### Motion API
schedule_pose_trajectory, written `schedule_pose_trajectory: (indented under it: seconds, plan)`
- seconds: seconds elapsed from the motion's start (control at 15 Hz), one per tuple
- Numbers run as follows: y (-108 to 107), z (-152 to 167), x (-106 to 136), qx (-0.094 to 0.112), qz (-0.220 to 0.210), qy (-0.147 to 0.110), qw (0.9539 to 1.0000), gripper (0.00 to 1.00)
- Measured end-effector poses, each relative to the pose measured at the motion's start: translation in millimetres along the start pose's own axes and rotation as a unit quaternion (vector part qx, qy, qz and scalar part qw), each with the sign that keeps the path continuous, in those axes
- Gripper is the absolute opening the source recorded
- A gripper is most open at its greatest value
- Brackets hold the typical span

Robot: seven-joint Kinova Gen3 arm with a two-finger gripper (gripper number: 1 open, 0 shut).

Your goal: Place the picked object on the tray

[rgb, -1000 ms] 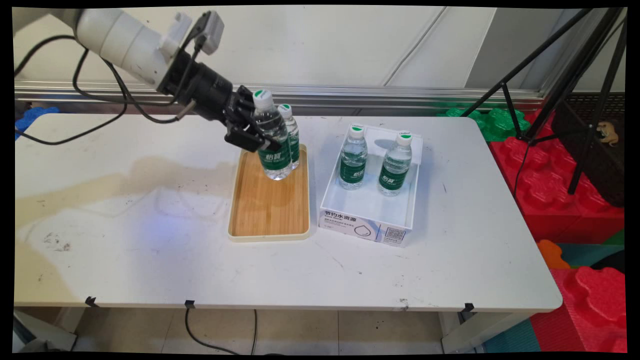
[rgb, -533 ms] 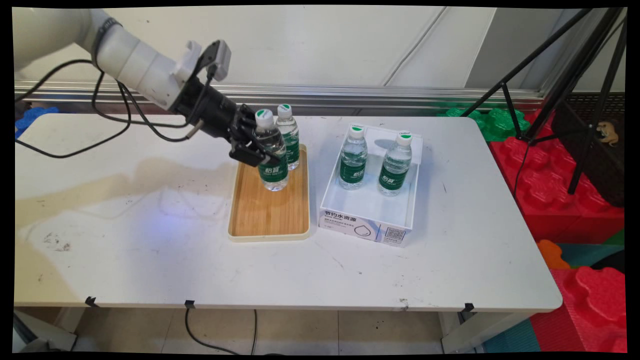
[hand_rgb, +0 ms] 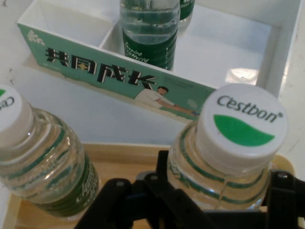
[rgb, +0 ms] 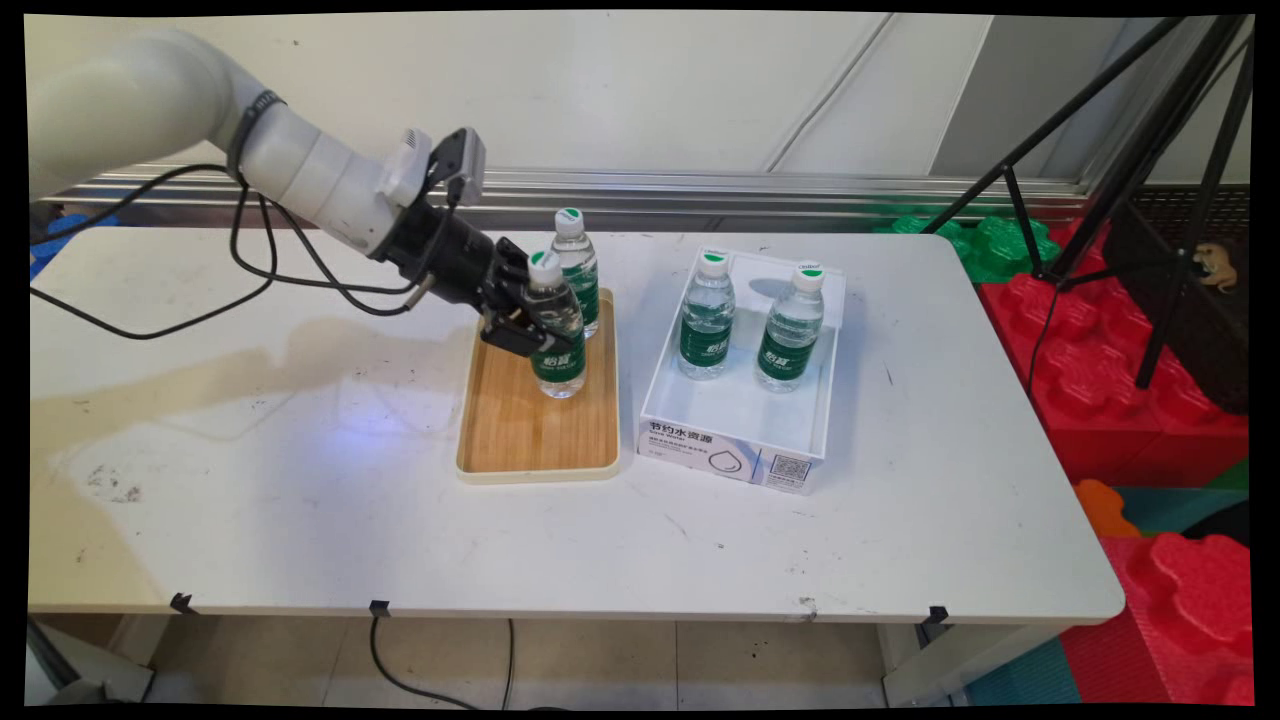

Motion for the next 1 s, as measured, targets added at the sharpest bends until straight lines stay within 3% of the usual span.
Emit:
schedule_pose_trajectory:
  seconds: [0.8,0.87,1.0]
  plan:
    - [0,35,-18,-0.006,-0.005,-0.01,0.9999,0.0]
    - [0,36,-19,-0.007,-0.005,-0.012,0.9999,1.0]
    - [0,37,-21,-0.008,-0.004,-0.013,0.9999,1.0]
